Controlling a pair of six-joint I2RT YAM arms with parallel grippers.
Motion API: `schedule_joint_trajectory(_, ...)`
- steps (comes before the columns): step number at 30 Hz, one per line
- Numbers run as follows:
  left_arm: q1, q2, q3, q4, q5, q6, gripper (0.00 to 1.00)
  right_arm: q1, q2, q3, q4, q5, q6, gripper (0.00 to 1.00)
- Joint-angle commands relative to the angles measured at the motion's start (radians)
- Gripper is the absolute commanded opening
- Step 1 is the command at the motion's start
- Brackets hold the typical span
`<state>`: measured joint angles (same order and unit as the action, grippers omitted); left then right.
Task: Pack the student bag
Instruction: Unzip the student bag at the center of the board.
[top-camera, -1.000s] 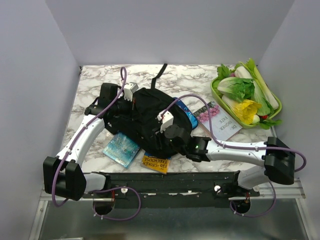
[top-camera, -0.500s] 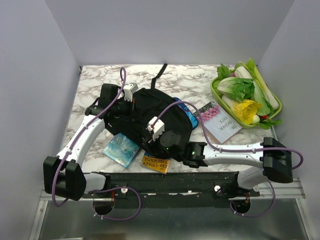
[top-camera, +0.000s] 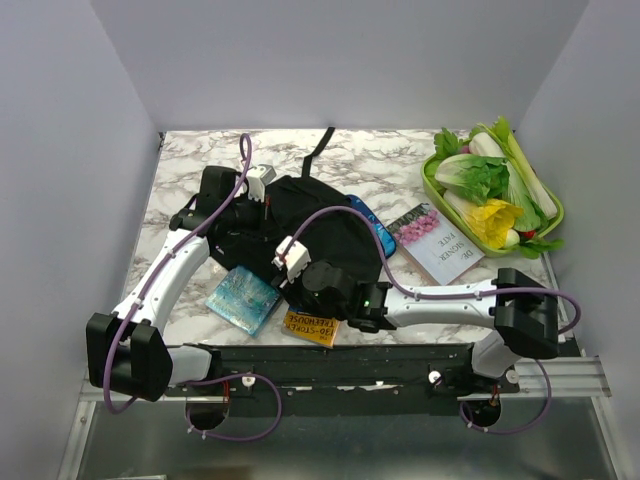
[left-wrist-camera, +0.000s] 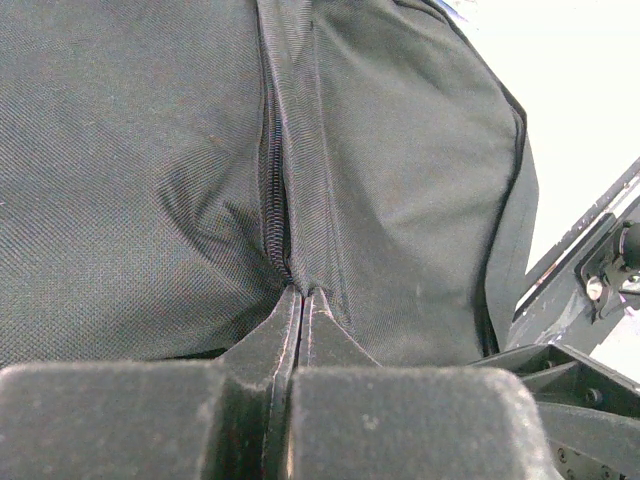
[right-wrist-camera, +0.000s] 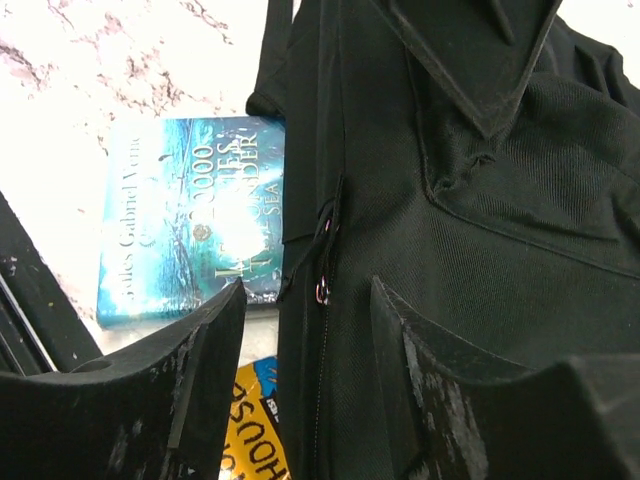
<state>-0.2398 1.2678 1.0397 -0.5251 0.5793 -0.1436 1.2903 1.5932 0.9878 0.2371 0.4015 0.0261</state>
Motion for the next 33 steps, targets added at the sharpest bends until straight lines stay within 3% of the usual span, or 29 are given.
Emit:
schedule_joint_trajectory(1, -0.006, -0.031, 0.048, 0.027, 0.036, -0.016, 0.00, 0.009, 0.037, 0.058, 0.025, -0.003, -0.017, 0.58)
schedule_joint_trajectory(6, -0.006, -0.035, 0.042, 0.022, 0.037, -0.010, 0.00, 0.007, 0.056, 0.087, 0.027, 0.003, -0.012, 0.45)
schedule_joint_trajectory(12, -0.006, -0.044, -0.003, 0.022, 0.025, 0.039, 0.00, 0.006, 0.025, 0.058, 0.027, 0.022, 0.017, 0.13)
schedule_joint_trajectory(13, -0.006, -0.045, -0.013, 0.023, 0.018, 0.045, 0.00, 0.006, 0.014, 0.043, 0.027, 0.026, 0.026, 0.02)
schedule_joint_trajectory(20, -0.006, -0.048, -0.026, 0.027, 0.002, 0.068, 0.00, 0.006, -0.036, -0.015, 0.019, 0.042, 0.078, 0.01)
schedule_joint_trajectory(26, -0.006, -0.056, -0.012, -0.016, -0.013, 0.137, 0.12, 0.004, -0.090, -0.060, 0.018, 0.074, 0.116, 0.01)
schedule_joint_trajectory(33, -0.006, -0.084, 0.016, -0.125, 0.007, 0.350, 0.29, 0.003, -0.130, -0.104, 0.008, 0.083, 0.162, 0.01)
